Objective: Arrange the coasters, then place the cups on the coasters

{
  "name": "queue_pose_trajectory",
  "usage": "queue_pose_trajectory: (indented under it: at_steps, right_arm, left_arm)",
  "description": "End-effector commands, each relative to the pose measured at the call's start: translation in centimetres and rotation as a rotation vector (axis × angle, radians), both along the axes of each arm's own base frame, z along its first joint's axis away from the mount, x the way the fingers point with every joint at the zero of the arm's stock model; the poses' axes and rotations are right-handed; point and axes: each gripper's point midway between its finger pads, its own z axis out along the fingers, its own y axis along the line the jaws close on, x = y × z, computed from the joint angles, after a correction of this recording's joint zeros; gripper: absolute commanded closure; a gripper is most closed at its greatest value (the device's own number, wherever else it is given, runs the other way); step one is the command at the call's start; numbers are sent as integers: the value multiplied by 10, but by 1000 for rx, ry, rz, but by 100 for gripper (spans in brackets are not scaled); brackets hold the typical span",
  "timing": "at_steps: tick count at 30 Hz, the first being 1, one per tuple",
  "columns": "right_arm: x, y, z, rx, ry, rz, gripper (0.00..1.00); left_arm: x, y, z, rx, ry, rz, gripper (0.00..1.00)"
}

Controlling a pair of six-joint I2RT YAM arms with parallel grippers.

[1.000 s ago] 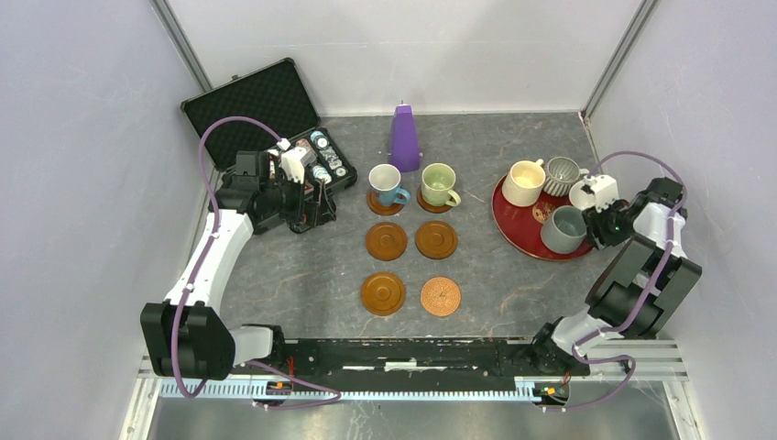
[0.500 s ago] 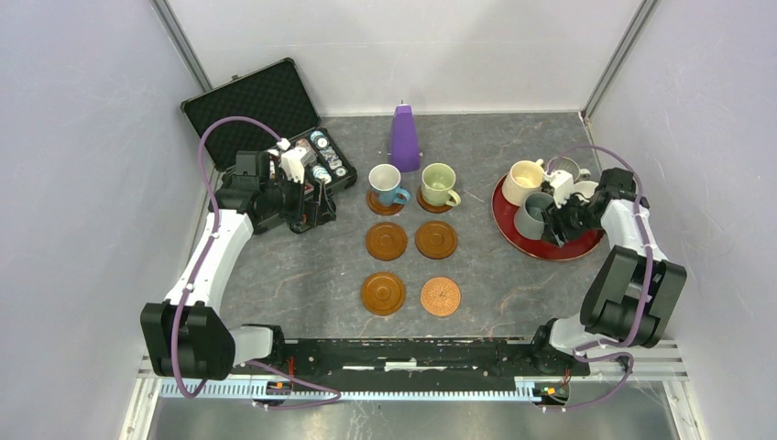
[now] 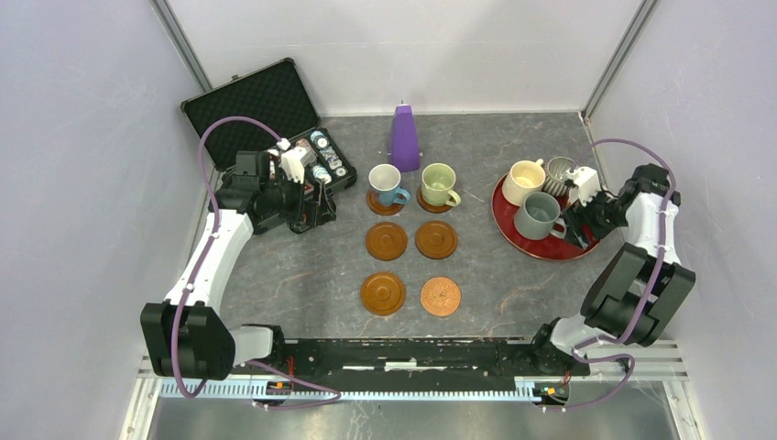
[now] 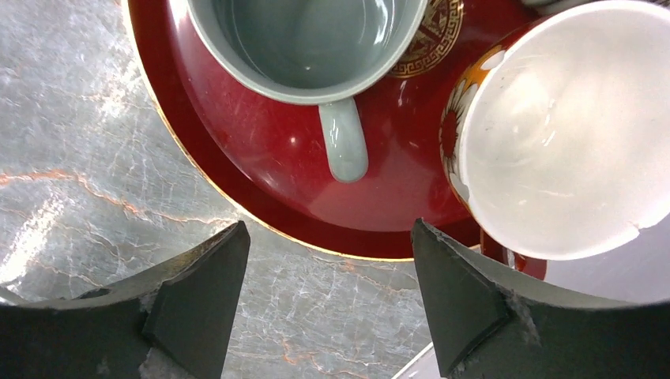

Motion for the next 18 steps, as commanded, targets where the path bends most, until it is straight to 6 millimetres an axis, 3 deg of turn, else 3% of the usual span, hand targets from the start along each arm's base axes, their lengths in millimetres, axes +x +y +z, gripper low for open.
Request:
queue_pose_trajectory:
  at_steps: [1, 10, 18]
  right_arm:
    - [7, -11, -5, -54, 29, 25, 18]
    - [22, -5, -26, -121, 21, 65, 21]
    - [30, 23, -29, -57, 26, 125, 31]
  left_arm:
    - [6, 0, 14, 1, -53, -29, 0]
    - [5, -2, 15, -4, -51, -37, 0]
    - [7, -1, 14, -2, -47, -35, 0]
